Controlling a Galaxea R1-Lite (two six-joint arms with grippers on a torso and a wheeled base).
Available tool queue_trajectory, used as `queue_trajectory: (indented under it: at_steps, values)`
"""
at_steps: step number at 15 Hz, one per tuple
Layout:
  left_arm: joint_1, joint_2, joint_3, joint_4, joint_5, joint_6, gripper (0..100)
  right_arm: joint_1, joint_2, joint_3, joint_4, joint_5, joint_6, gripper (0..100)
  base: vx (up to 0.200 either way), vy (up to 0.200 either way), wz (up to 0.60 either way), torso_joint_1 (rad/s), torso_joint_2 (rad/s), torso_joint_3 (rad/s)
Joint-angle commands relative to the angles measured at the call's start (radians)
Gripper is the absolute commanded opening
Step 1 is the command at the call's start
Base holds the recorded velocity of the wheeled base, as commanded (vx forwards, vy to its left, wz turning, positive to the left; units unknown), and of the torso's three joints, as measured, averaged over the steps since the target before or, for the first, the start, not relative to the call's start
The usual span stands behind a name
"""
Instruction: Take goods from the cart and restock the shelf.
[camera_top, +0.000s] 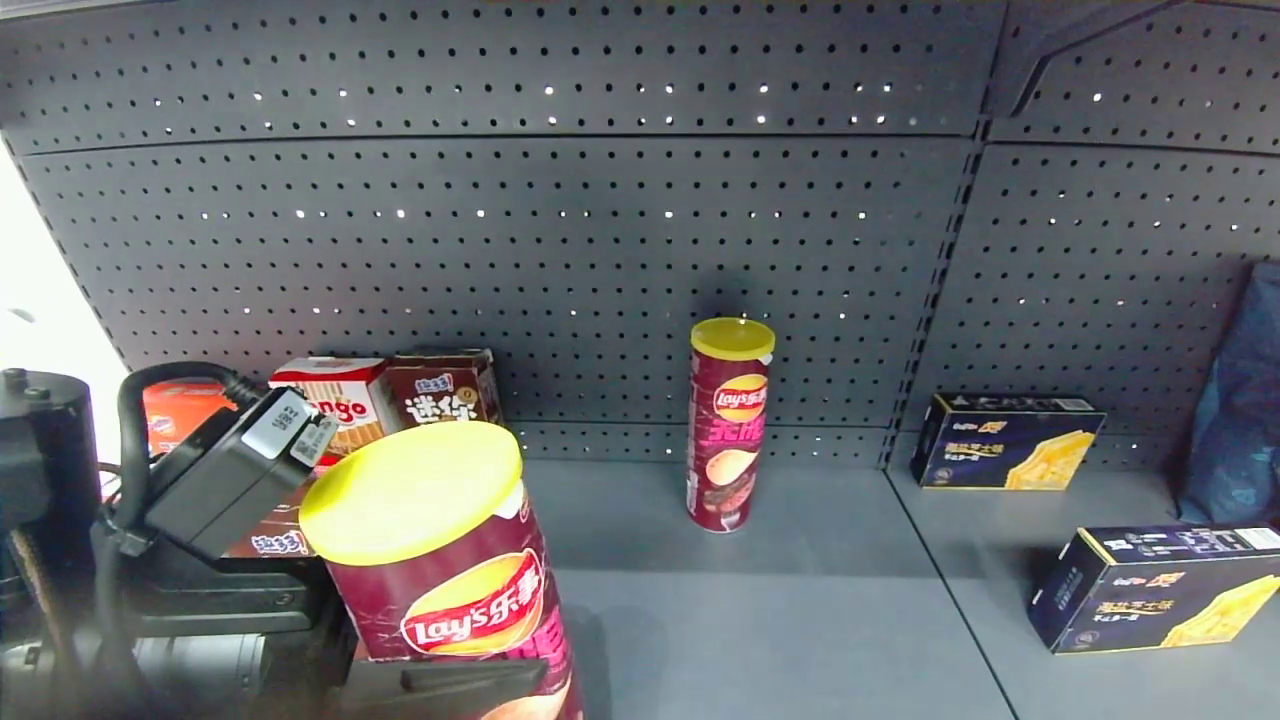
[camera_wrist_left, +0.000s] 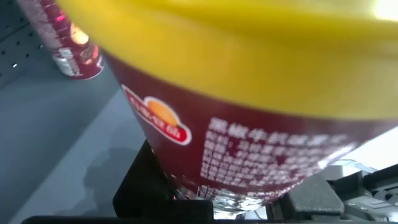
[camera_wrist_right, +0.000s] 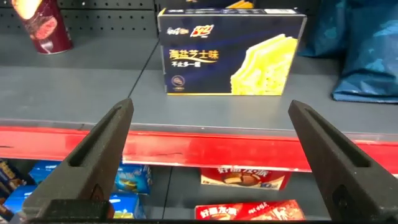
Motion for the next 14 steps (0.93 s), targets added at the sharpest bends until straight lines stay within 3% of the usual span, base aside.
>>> queue_trajectory:
  at_steps: [1, 7, 13, 14]
  values:
    - [0.001, 0.001, 0.001, 0.000, 0.000, 0.000, 0, 0.000, 0.000, 0.000, 0.001, 0.004, -0.004, 100, 0.000, 0.000, 0.00, 0.000, 0.00, 0.000]
    - [0.002, 0.025, -0.007, -0.006, 0.003, 0.001, 0, -0.002, 0.003, 0.000, -0.001, 0.030, -0.045, 100, 0.000, 0.000, 0.00, 0.000, 0.00, 0.000]
    - [0.002, -0.029, 0.064, 0.000, 0.024, 0.001, 0, -0.003, 0.003, 0.000, -0.003, 0.008, -0.047, 100, 0.000, 0.000, 0.00, 0.000, 0.00, 0.000]
    - [0.002, -0.041, 0.080, 0.000, 0.026, 0.001, 0, -0.002, 0.027, -0.103, -0.001, 0.001, -0.045, 100, 0.000, 0.000, 0.00, 0.000, 0.00, 0.000]
